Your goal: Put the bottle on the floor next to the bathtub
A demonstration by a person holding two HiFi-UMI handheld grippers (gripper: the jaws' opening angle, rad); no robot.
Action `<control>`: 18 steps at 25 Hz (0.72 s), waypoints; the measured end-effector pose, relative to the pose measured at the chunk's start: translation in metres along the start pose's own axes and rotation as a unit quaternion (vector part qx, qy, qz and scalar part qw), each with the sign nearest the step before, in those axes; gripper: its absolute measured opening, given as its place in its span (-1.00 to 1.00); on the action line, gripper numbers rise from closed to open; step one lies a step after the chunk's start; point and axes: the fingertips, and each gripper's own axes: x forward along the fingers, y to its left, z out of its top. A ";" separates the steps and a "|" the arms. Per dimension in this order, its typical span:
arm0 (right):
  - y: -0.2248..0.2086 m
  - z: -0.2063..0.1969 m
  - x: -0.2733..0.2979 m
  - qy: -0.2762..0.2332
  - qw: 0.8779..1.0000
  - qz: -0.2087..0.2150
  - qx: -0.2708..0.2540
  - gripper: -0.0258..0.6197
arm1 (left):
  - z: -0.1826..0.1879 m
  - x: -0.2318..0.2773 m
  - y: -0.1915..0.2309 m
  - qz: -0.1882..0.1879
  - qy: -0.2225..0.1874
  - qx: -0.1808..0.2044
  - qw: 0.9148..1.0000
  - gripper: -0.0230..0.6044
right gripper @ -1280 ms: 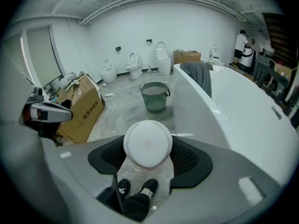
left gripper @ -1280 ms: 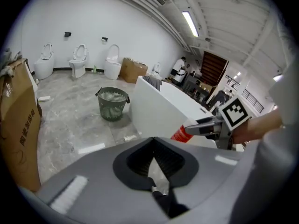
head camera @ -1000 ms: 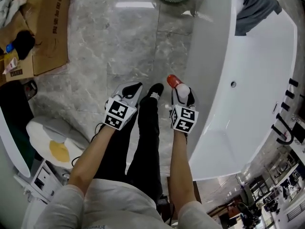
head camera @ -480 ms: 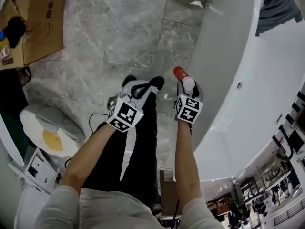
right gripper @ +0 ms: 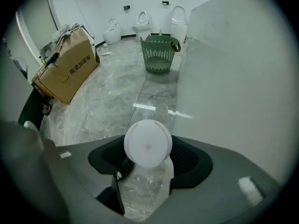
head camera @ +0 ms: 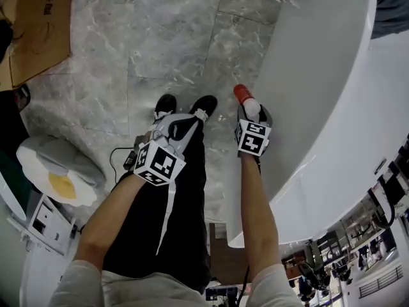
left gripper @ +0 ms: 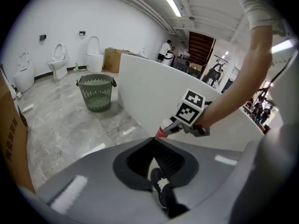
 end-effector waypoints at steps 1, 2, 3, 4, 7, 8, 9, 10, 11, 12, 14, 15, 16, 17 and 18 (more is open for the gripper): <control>-0.001 -0.004 0.008 0.006 1.000 0.000 -0.002 -0.04 | -0.005 0.003 0.003 0.002 0.002 -0.004 1.000 -0.75; -0.002 -0.008 0.015 0.012 1.000 0.001 -0.005 -0.04 | -0.009 0.006 0.007 0.005 0.004 -0.005 1.000 -0.75; -0.003 -0.011 0.023 0.018 1.000 0.001 -0.008 -0.04 | -0.012 0.009 0.010 0.009 0.005 -0.002 1.000 -0.75; -0.003 -0.015 0.030 0.023 1.000 0.002 -0.012 -0.04 | -0.015 0.011 0.012 0.011 0.006 0.003 1.000 -0.75; -0.001 -0.022 0.052 0.034 0.999 0.004 -0.023 -0.04 | -0.026 0.020 0.015 0.010 0.010 0.010 1.000 -0.75; -0.001 -0.023 0.059 0.037 0.999 0.005 -0.027 -0.04 | -0.029 0.024 0.016 0.009 0.010 0.007 1.000 -0.75; -0.001 -0.024 0.067 0.040 0.999 0.005 -0.029 -0.04 | -0.033 0.028 0.017 0.008 0.011 0.004 1.000 -0.75; -0.001 -0.024 0.075 0.043 0.999 0.005 -0.030 -0.04 | -0.036 0.032 0.018 0.009 0.011 0.003 1.000 -0.75; -0.001 -0.024 0.082 0.045 0.999 0.005 -0.030 -0.04 | -0.040 0.035 0.020 0.011 0.011 0.001 1.000 -0.75; 0.000 -0.025 0.089 0.049 0.998 0.004 -0.028 -0.04 | -0.043 0.037 0.022 0.013 0.011 -0.001 1.000 -0.75; 0.001 -0.030 0.098 0.060 0.998 -0.001 -0.015 -0.04 | -0.051 0.037 0.022 0.017 0.012 -0.007 1.000 -0.75; 0.003 -0.031 0.102 0.065 0.998 -0.004 -0.007 -0.05 | -0.055 0.037 0.023 0.018 0.014 -0.008 1.000 -0.75; 0.005 -0.031 0.106 0.069 0.998 -0.008 -0.001 -0.04 | -0.058 0.037 0.024 0.019 0.017 -0.009 1.000 -0.75; 0.007 -0.030 0.110 0.073 0.997 -0.010 0.002 -0.04 | -0.062 0.036 0.026 0.020 0.019 -0.010 1.000 -0.75; 0.009 -0.030 0.114 0.077 0.997 -0.012 0.003 -0.05 | -0.065 0.036 0.027 0.022 0.021 -0.011 0.999 -0.75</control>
